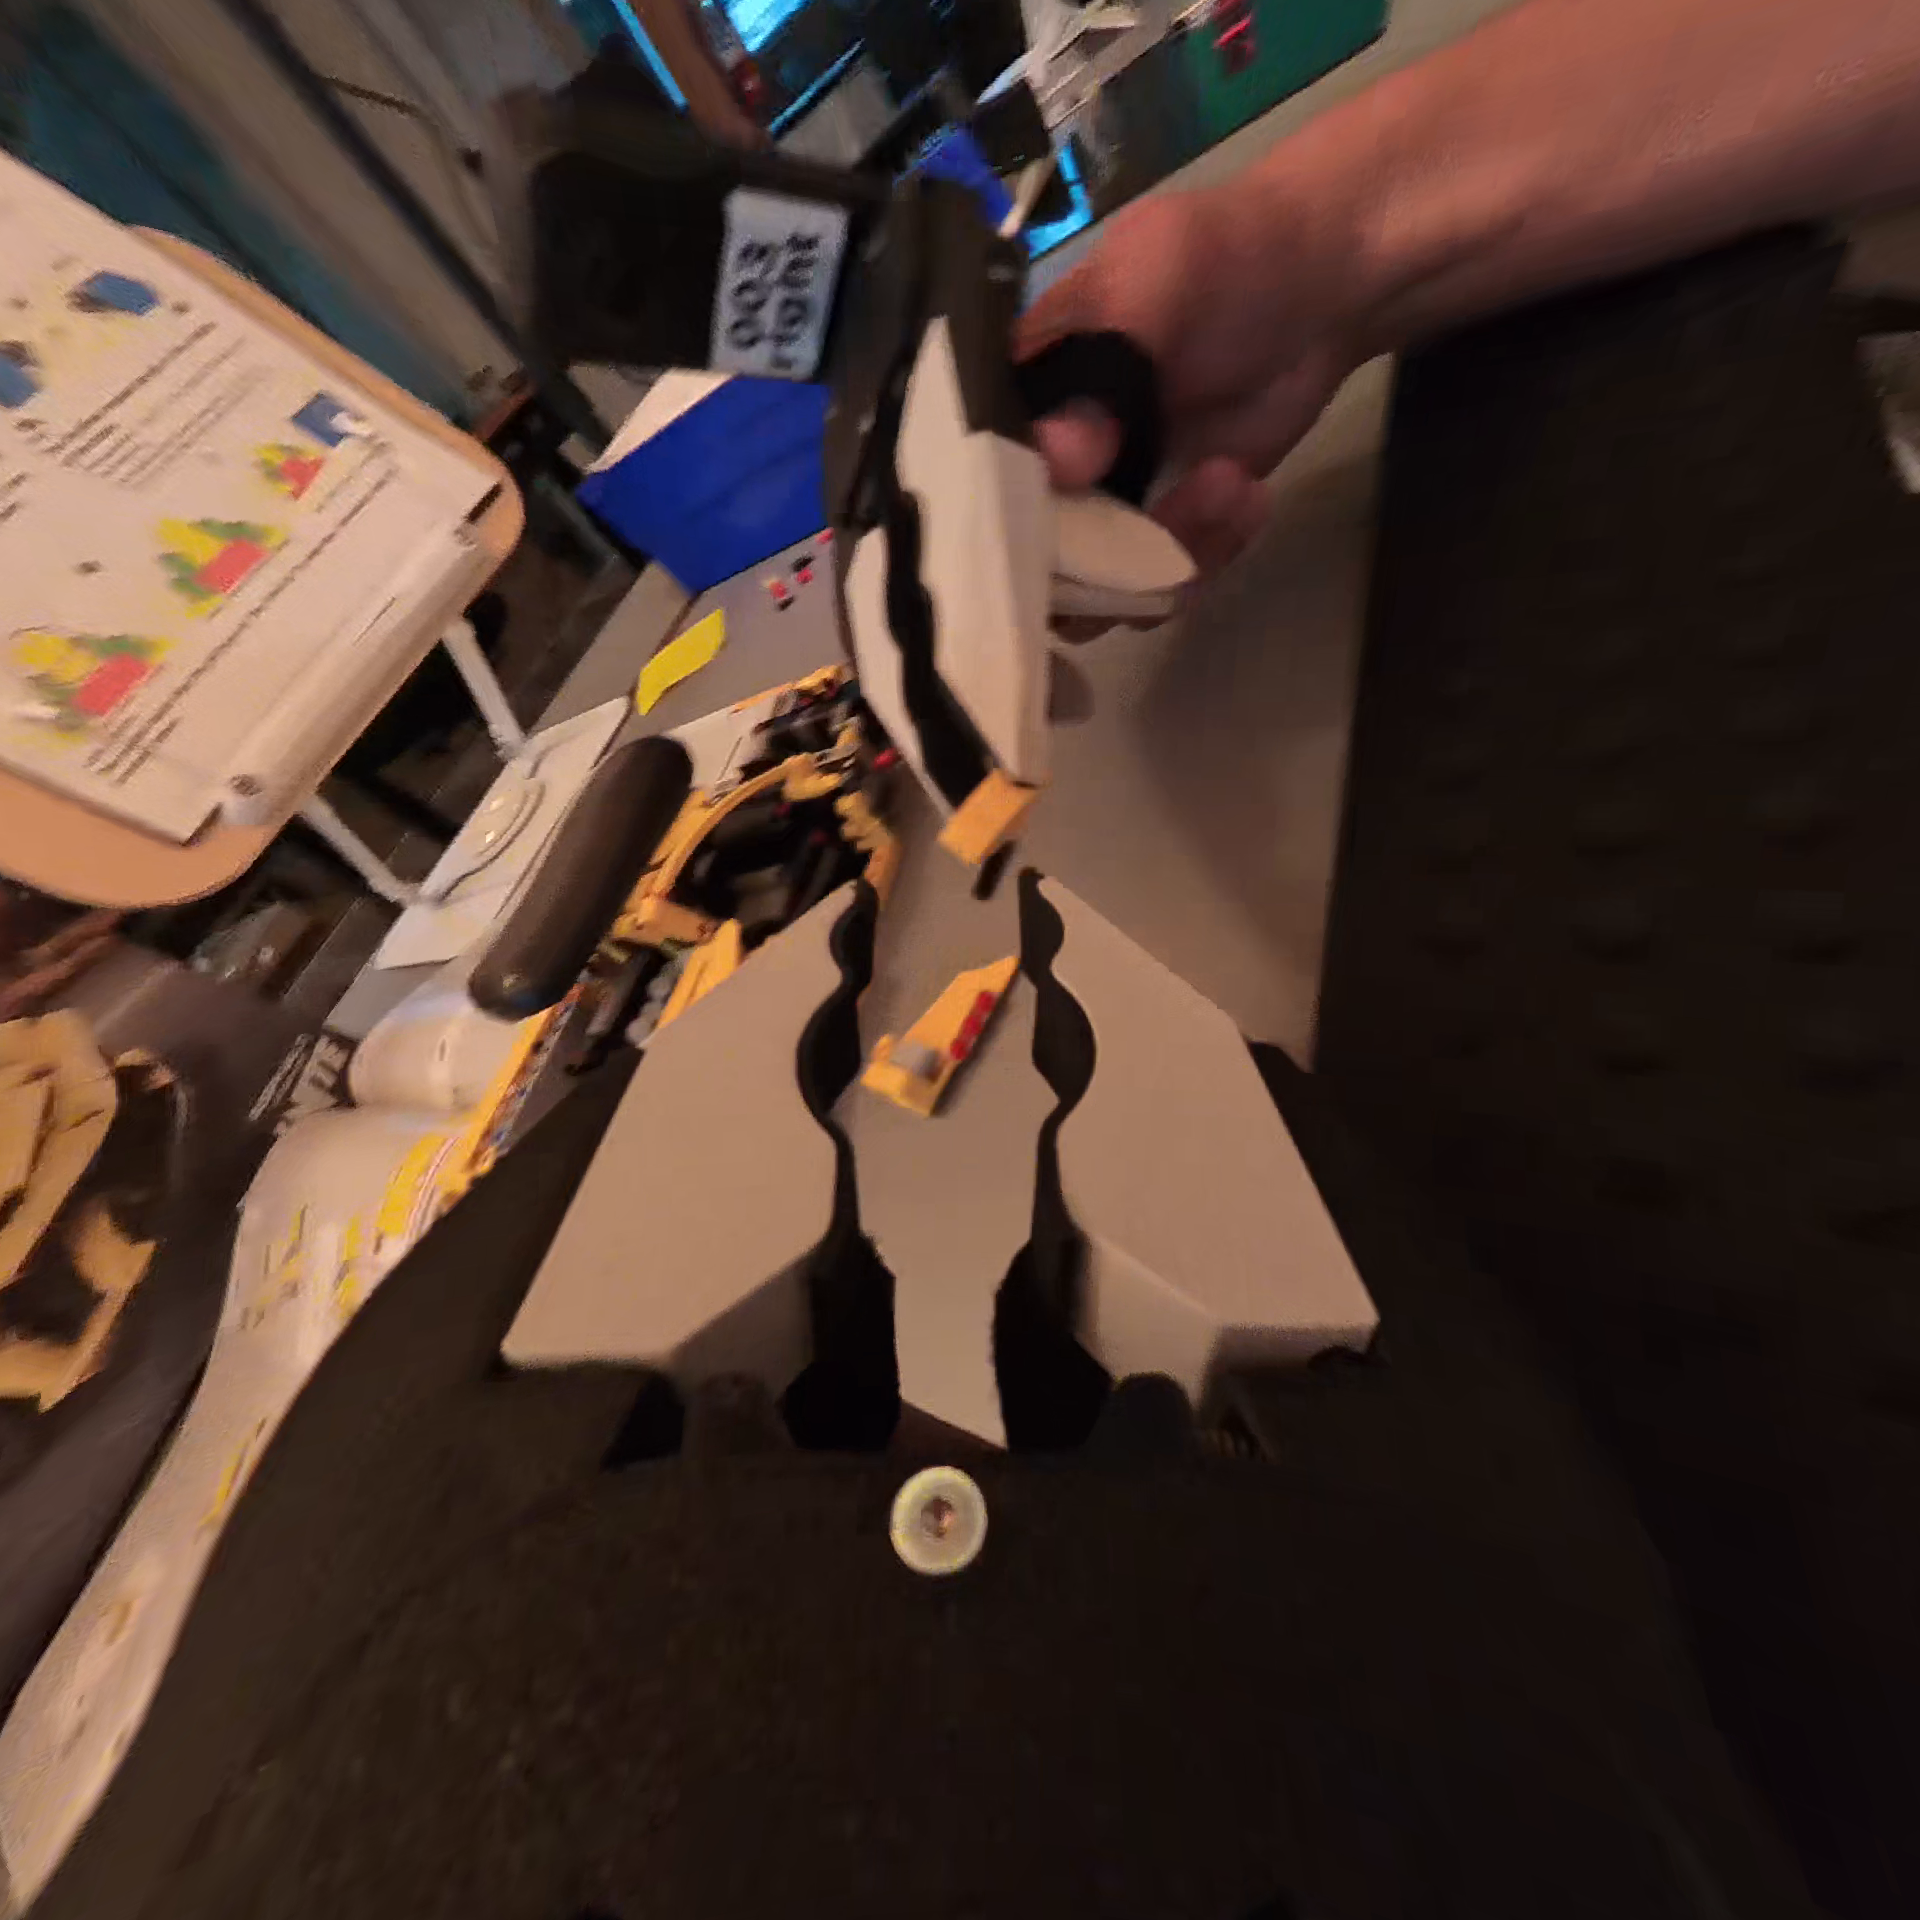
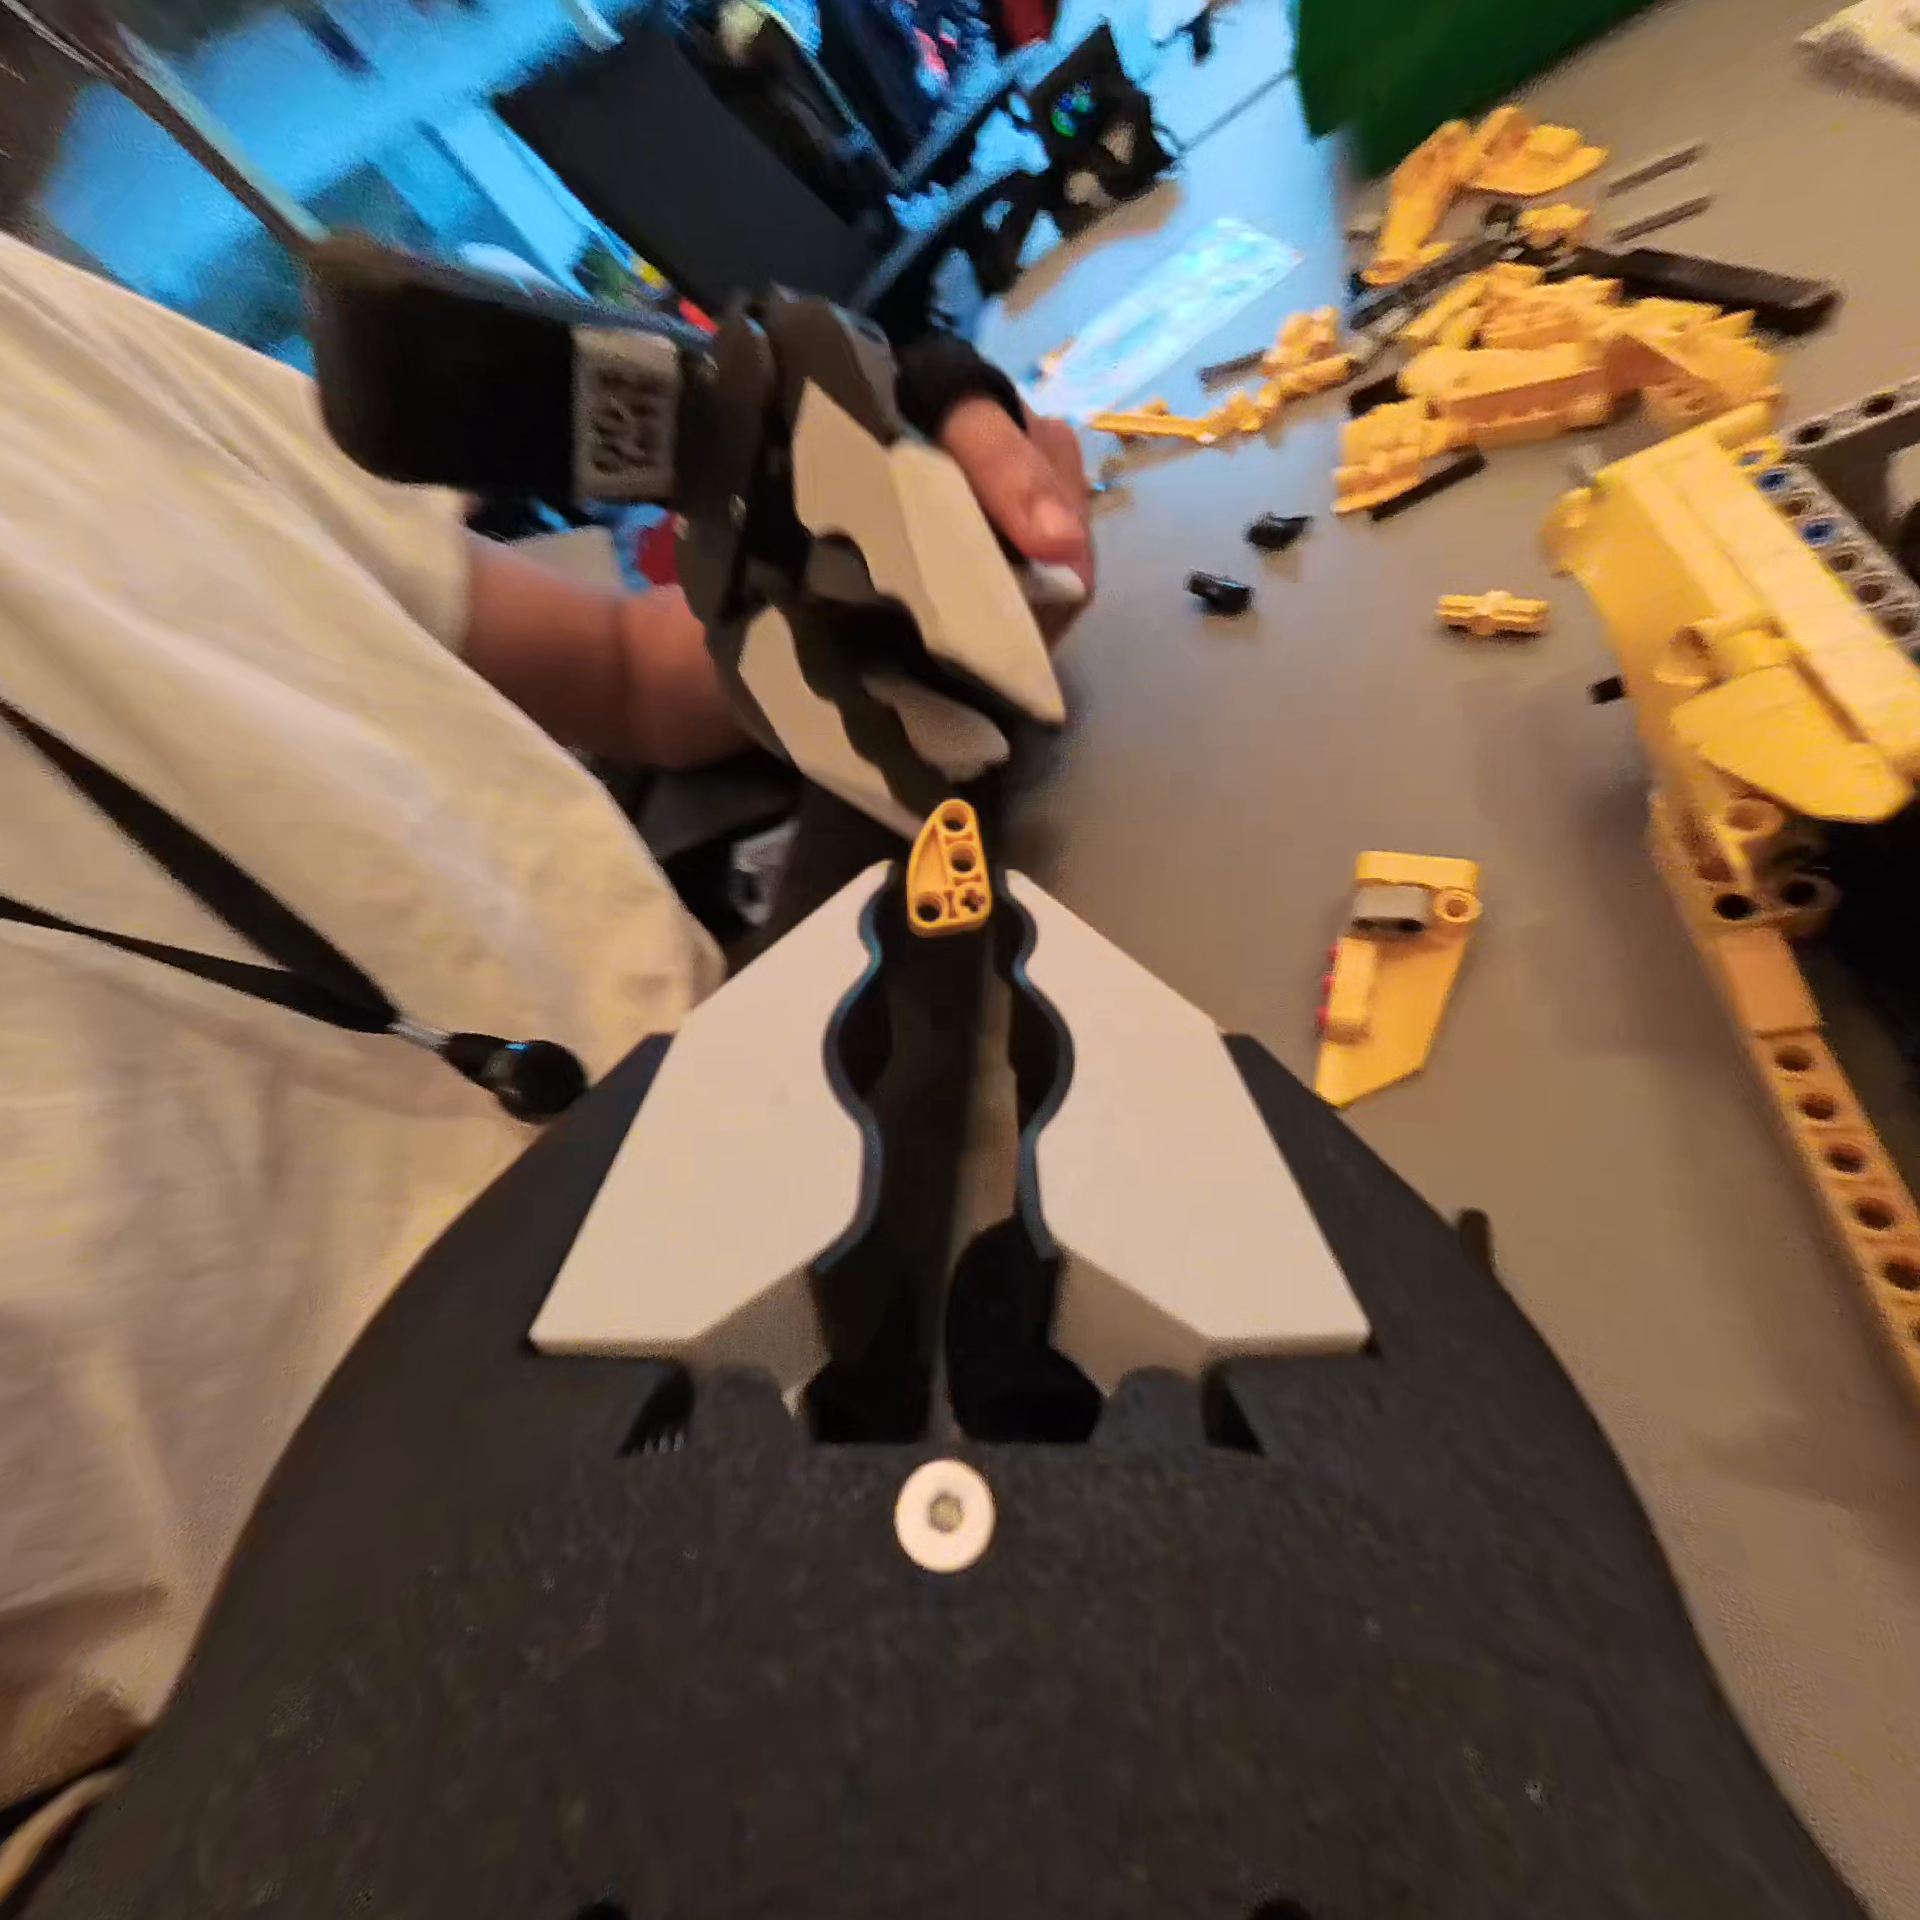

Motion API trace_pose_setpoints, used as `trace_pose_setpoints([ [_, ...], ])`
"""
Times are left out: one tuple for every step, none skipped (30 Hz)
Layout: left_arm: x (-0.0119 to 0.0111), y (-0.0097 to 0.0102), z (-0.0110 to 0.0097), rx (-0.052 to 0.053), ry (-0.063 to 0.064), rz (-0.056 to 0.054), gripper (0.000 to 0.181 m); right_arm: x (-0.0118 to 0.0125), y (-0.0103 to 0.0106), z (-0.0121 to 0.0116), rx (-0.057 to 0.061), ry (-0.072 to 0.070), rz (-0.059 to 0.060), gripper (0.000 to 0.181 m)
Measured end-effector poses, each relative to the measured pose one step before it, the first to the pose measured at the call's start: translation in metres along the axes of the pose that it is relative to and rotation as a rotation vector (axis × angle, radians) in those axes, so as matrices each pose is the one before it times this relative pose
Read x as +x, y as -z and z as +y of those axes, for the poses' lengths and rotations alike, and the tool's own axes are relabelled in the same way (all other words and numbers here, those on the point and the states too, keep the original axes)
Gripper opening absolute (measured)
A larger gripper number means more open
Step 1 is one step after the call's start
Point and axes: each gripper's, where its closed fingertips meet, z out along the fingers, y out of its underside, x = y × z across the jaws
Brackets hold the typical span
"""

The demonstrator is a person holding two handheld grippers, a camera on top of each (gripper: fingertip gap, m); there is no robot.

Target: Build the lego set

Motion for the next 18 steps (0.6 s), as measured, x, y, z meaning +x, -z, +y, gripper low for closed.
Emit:
trace_pose_setpoints([
  [0.00690, -0.00211, -0.00358, 0.0058, -0.0126, 0.0249, 0.029, -0.00388, 0.00099, -0.00125, 0.0036, -0.0331, -0.0415, 0.014],
  [0.00615, -0.00240, -0.00351, 0.0068, -0.0171, 0.0160, 0.030, -0.00323, 0.00032, 0.00094, -0.0099, -0.0258, -0.0382, 0.014],
  [0.00500, -0.00201, -0.00395, 0.0113, -0.0060, 0.0145, 0.030, -0.00281, -0.00041, 0.00226, -0.0140, -0.0250, -0.0356, 0.014],
  [0.00336, -0.00127, -0.00434, 0.0148, 0.0063, 0.0128, 0.030, -0.00342, -0.00058, 0.00400, -0.0269, -0.0297, -0.0396, 0.014],
  [0.00150, -0.00030, -0.00433, 0.0180, 0.0128, 0.0086, 0.028, -0.00219, -0.00012, 0.00290, -0.0184, -0.0275, -0.0259, 0.014],
  [0.00037, 0.00080, -0.00403, 0.0206, 0.0113, 0.0052, 0.024, -0.00147, 0.00027, 0.00253, -0.0133, -0.0203, -0.0192, 0.014],
  [0.00012, 0.00147, -0.00372, 0.0208, 0.0105, 0.0057, 0.023, -0.00135, 0.00036, 0.00362, -0.0188, -0.0150, -0.0180, 0.014],
  [0.00097, 0.00098, -0.00210, 0.0137, 0.0147, 0.0128, 0.021, -0.00214, 0.00060, 0.00176, -0.0049, -0.0157, -0.0222, 0.014],
  [0.00238, 0.00012, -0.00059, 0.0061, 0.0122, 0.0202, 0.016, -0.00154, 0.00040, 0.00171, -0.0048, -0.0186, -0.0190, 0.014],
  [0.00295, -0.00049, 0.00032, 0.0000, 0.0017, 0.0186, 0.013, -0.00028, 0.00001, 0.00158, -0.0053, -0.0097, -0.0093, 0.014],
  [0.00290, -0.00095, 0.00065, -0.0031, -0.0049, 0.0135, 0.013, 0.00055, -0.00037, 0.00212, -0.0096, -0.0083, -0.0015, 0.014],
  [0.00326, -0.00079, -0.00015, 0.0005, -0.0033, 0.0144, 0.013, -0.00077, -0.00086, 0.00327, -0.0183, -0.0072, -0.0090, 0.014],
  [0.00328, -0.00053, -0.00114, 0.0043, -0.0011, 0.0148, 0.014, -0.00158, -0.00112, 0.00319, -0.0166, -0.0036, -0.0119, 0.014],
  [0.00322, -0.00049, -0.00173, 0.0048, -0.0001, 0.0144, 0.013, -0.00202, -0.00114, 0.00326, -0.0187, -0.0123, -0.0169, 0.014],
  [0.00486, -0.00096, -0.00127, 0.0033, 0.0023, 0.0247, 0.009, -0.00179, -0.00081, 0.00285, -0.0160, -0.0111, -0.0186, 0.014],
  [0.00611, -0.00164, 0.00036, -0.0024, 0.0024, 0.0336, 0.008, -0.00078, -0.00106, 0.00386, -0.0222, -0.0064, -0.0094, 0.014],
  [0.00534, -0.00191, 0.00196, -0.0102, -0.0010, 0.0296, 0.008, 0.00150, -0.00161, 0.00450, -0.0268, -0.0025, 0.0073, 0.014],
  [0.00403, -0.00150, 0.00251, -0.0127, -0.0065, 0.0219, 0.008, 0.00213, -0.00181, 0.00423, -0.0274, 0.0037, 0.0116, 0.014],
])
